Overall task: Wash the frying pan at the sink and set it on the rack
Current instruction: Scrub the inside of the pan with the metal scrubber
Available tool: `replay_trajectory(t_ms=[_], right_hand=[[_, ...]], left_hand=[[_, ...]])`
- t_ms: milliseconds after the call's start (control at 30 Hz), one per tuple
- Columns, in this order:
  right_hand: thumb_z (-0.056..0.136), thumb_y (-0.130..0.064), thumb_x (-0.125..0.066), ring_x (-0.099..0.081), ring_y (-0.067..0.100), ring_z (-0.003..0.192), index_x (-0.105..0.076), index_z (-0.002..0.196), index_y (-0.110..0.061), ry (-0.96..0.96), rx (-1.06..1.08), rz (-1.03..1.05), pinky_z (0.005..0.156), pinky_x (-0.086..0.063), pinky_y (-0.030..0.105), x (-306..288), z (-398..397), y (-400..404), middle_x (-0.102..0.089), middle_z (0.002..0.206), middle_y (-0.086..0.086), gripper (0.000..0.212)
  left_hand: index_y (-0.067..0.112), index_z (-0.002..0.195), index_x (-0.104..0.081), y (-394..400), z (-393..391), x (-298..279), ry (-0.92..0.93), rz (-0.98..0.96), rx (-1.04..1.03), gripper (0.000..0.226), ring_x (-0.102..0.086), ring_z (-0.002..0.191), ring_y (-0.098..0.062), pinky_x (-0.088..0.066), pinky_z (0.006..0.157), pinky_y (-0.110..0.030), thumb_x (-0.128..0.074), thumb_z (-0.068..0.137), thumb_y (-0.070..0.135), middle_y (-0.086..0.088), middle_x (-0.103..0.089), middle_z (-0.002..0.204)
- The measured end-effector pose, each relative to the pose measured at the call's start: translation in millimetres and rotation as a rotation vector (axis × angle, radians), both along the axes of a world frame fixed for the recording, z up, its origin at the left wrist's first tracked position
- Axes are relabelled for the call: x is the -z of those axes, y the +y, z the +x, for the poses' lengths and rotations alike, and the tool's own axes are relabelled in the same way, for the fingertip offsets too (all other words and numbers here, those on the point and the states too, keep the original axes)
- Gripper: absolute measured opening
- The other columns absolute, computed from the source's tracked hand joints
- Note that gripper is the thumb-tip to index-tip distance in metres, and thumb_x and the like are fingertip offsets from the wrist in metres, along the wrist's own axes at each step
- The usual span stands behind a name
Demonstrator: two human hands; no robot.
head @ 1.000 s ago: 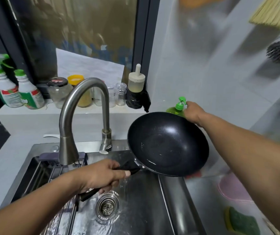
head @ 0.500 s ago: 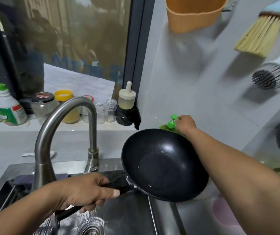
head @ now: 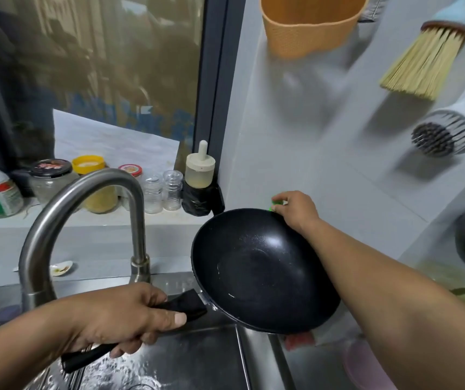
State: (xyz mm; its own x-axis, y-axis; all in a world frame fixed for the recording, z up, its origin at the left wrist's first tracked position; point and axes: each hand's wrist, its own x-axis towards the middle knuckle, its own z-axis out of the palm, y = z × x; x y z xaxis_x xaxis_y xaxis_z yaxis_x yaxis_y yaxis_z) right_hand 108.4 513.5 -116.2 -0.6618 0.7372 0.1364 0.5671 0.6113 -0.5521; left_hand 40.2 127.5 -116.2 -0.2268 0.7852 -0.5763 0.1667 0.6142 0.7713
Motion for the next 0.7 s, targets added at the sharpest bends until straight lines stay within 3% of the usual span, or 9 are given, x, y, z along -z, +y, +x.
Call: replay_trajectory(t_ms=[100,200,267,333,533,700], right_hand=[[0.099,-0.026,-0.056,-0.061,0.028,0.117,-0.074,0.099,-0.018,-0.050,-0.085,0.062,0.091,-0.044,0.030,5,4,2,-0.071,0.122,0.006,0.019],[0.102,-0.021,-0.040,-0.048,0.025,0.136,-0.062,0.135,-0.023,-0.134,-0.112,0.068,0.111,-0.034,0.030,5,13,5,-0.056,0.146,0.001,0.040],[0.100,-0.015,-0.035,-0.044,0.026,0.138,-0.054,0.142,-0.023,-0.174,-0.135,0.090,0.114,-0.030,0.031,4,17,9,-0.051,0.150,0.004,0.047],[0.099,-0.011,-0.033,-0.043,0.027,0.139,-0.055,0.141,-0.023,-0.196,-0.159,0.098,0.115,-0.029,0.033,6,18,12,-0.051,0.150,0.006,0.048],[0.093,-0.003,-0.032,-0.025,0.013,0.151,-0.044,0.151,-0.026,-0.241,-0.157,0.028,0.123,-0.011,0.024,23,16,15,-0.031,0.161,-0.010,0.063],[0.092,-0.007,-0.033,-0.028,0.022,0.149,-0.045,0.148,-0.030,-0.386,-0.171,0.080,0.122,-0.022,0.036,15,13,12,-0.036,0.159,-0.010,0.061]], left_hand=[[0.007,0.097,-0.057,1,2,-3,-0.038,0.005,-0.029,0.035,-0.036,0.040,-0.014,-0.029,0.038,-0.022,-0.070,0.091,0.038,-0.002,-0.049,0.060],[0.008,0.094,-0.056,3,4,-6,-0.042,0.008,-0.030,0.031,-0.035,0.039,-0.014,-0.029,0.037,-0.022,-0.069,0.091,0.036,-0.002,-0.049,0.059],[0.009,0.091,-0.055,4,4,-7,-0.027,0.010,-0.021,0.031,-0.035,0.040,-0.014,-0.029,0.037,-0.022,-0.070,0.091,0.037,-0.003,-0.049,0.060],[0.010,0.090,-0.055,6,2,-7,-0.012,0.017,-0.010,0.033,-0.035,0.040,-0.015,-0.029,0.038,-0.022,-0.070,0.091,0.039,-0.003,-0.049,0.060],[0.010,0.086,-0.055,5,4,-11,0.019,0.012,-0.005,0.032,-0.036,0.040,-0.014,-0.031,0.039,-0.023,-0.069,0.091,0.038,-0.003,-0.049,0.060],[0.005,0.096,-0.057,0,11,-8,0.046,-0.004,-0.038,0.034,-0.036,0.041,-0.013,-0.030,0.038,-0.022,-0.069,0.092,0.036,0.000,-0.049,0.059]])
